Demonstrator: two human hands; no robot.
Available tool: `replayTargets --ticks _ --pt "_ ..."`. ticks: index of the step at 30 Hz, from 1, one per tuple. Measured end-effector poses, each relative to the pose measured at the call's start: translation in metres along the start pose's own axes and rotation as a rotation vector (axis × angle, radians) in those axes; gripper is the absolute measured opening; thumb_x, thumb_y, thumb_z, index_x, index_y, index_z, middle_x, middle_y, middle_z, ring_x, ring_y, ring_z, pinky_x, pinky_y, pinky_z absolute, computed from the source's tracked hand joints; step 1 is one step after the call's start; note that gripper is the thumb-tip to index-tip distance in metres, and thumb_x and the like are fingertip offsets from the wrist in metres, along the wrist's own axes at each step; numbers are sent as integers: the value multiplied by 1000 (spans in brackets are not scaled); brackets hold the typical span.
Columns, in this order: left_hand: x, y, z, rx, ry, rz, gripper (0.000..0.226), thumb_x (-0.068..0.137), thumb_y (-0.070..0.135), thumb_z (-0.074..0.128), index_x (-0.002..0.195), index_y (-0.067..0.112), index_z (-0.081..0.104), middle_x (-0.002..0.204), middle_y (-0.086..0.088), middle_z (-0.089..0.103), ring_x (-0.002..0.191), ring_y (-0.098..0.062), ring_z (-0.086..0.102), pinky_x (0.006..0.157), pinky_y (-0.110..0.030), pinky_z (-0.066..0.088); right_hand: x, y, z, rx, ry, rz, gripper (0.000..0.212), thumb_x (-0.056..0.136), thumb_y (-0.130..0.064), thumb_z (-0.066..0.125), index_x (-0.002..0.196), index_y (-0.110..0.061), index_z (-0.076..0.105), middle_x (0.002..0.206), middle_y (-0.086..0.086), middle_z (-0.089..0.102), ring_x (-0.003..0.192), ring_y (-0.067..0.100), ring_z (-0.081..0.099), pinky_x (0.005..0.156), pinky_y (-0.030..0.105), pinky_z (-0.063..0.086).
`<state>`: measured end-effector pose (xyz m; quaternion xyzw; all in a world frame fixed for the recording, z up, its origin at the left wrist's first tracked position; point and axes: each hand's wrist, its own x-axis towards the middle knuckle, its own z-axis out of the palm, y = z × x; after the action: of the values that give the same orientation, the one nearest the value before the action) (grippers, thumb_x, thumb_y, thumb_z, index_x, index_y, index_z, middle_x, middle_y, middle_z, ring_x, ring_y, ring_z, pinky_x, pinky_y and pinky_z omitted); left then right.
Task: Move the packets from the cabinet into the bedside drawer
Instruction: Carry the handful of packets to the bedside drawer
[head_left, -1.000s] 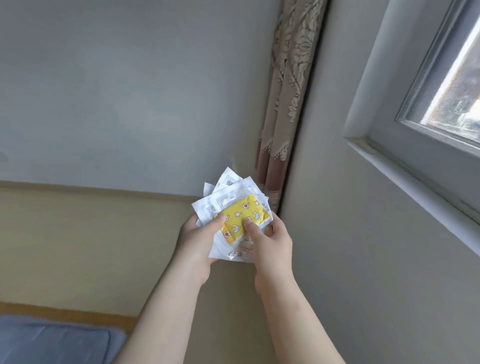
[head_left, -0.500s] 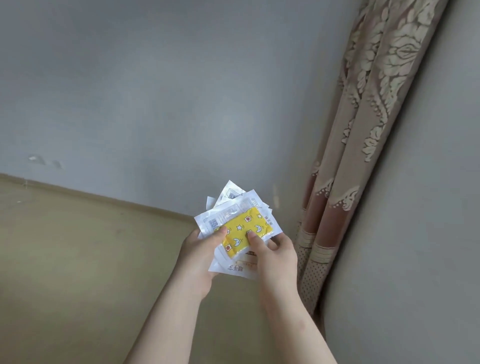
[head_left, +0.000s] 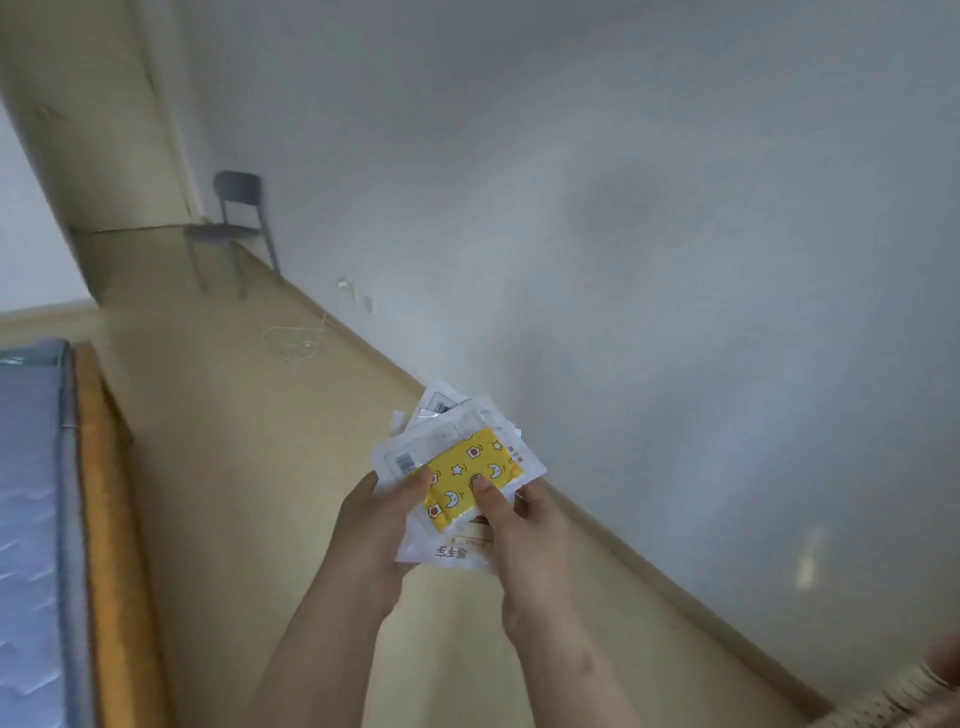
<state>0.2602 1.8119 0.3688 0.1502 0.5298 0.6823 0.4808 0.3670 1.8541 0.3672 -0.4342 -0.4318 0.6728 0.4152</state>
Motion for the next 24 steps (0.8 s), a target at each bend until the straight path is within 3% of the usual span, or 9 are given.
replayTargets --ticks 5,10,14,18,21,24 --pt "90 56 -36 -48 122 120 24 92 9 56 115 12 62 107 -12 71 99 -32 67 88 -55 51 89 -13 88 -42 -145 -16 8 89 -9 61 94 -8 67 92 11 73 87 30 70 73 39 57" --pt "172 126 -79 -63 154 217 21 92 10 55 111 14 63 102 -9 73 88 -26 71 74 -41 57 164 -23 186 -55 -201 -39 6 88 -10 63 81 -9 64 79 6 70 73 23 68 64 32 56" --pt "227 170 -118 -96 285 242 19 91 10 58 109 14 63 97 -10 73 83 -28 71 73 -43 56 214 -21 264 -45 -277 -8 4 87 -9 63 87 -8 66 88 10 72 81 28 70 70 37 57" --pt "273 205 -159 -119 406 267 11 90 11 60 95 21 63 78 -1 75 65 -18 72 65 -36 57 255 -10 333 -70 -356 25 5 87 -11 63 88 -13 67 84 3 73 76 19 70 62 26 57" --pt "310 232 -197 -137 467 296 11 91 11 59 92 21 62 69 2 74 59 -15 71 56 -31 57 288 2 387 -104 -417 31 5 87 -13 64 89 -15 67 86 2 72 80 19 70 66 29 57" --pt "359 256 -234 -168 536 281 10 90 10 60 91 20 62 70 1 74 60 -16 71 64 -36 57 329 14 441 -134 -470 52 4 87 -13 64 88 -16 67 84 1 71 78 18 69 68 30 57"
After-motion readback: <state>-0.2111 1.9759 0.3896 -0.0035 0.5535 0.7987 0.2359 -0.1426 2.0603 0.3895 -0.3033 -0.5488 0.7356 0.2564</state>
